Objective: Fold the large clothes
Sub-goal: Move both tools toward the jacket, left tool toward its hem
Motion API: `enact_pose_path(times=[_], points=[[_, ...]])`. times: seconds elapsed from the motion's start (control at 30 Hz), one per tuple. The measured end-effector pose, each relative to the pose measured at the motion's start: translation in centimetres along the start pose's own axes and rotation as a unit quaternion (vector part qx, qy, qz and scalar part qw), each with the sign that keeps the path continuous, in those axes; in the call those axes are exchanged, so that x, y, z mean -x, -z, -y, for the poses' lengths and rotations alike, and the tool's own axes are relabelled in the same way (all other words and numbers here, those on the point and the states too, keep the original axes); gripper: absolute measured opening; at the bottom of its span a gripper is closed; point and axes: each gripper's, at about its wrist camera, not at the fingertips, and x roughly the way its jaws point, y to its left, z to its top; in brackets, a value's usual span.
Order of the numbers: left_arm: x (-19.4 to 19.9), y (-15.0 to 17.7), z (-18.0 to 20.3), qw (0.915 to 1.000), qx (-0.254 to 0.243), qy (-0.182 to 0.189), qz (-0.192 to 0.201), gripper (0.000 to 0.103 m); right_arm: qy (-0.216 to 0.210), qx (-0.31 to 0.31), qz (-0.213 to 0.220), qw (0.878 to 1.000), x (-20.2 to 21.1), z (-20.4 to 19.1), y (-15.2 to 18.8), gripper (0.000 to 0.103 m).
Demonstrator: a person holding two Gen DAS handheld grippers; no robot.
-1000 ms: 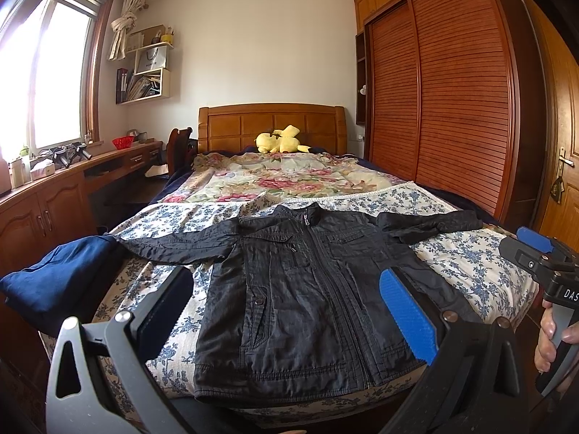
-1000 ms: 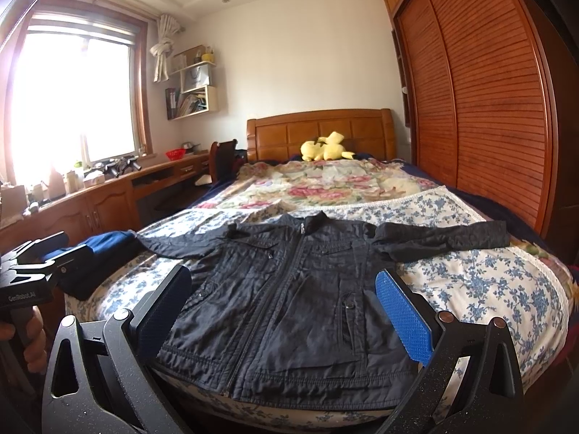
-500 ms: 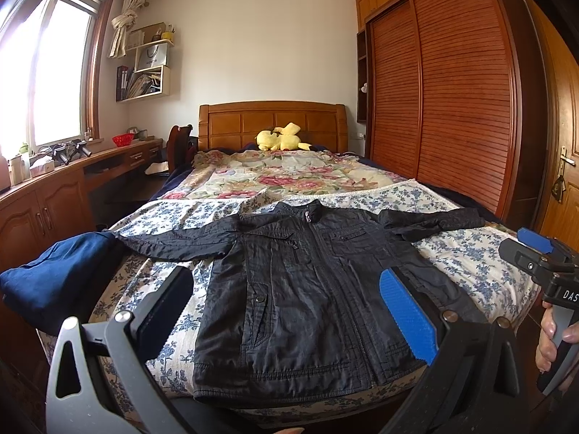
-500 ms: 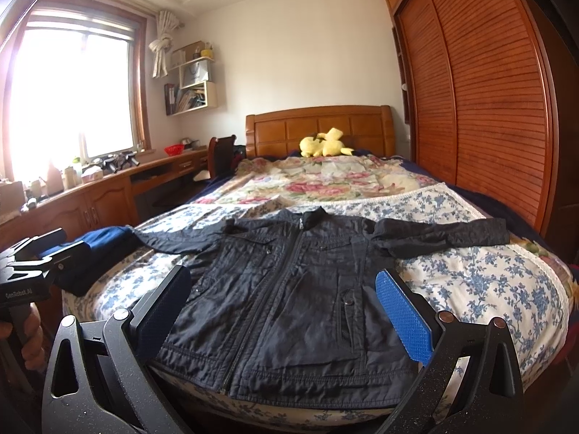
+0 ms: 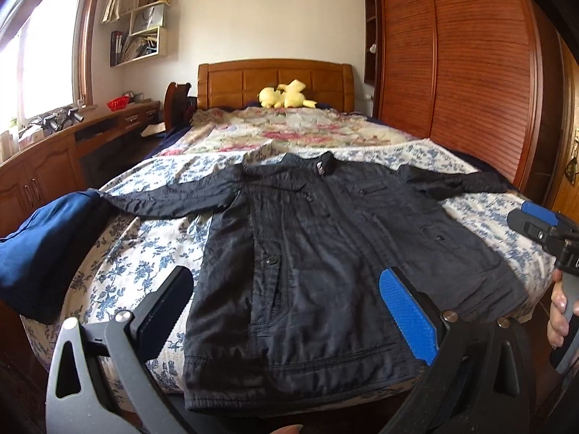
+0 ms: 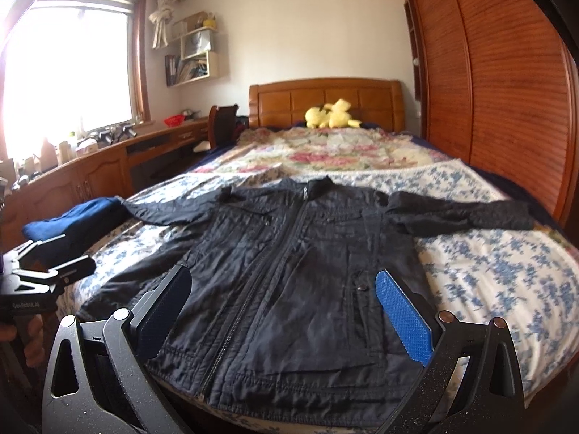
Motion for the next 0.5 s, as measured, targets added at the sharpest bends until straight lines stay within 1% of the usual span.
enact_pose_path(times=[0.17, 0.33, 0.43, 0.5], points=[[-2.4, 0.8, -1.6, 0.9998, 0.007, 0.006, -0.016, 0.103, -0.012, -0.004, -0.011, 1.000, -3.3, 0.1, 0.2, 0.103], [-4.6, 1.3, -3.9, 0.9993, 0.017, 0.003, -0.034, 0.103, -0.028, -0.002, -0.018, 0.999, -6.9, -0.3, 0.0, 0.103], [-6.2, 1.5, -5.5, 0.9983, 0.027, 0.000, -0.052, 0.103, -0.046, 0.000, -0.027, 0.999, -9.7, -0.5, -0.2, 0.103], [-7.1, 1.5, -6.7, 0.9977, 0.026, -0.014, -0.062, 0.103, -0.056, 0.004, -0.036, 0.998, -11.7, -0.8, -0.5, 0.103]])
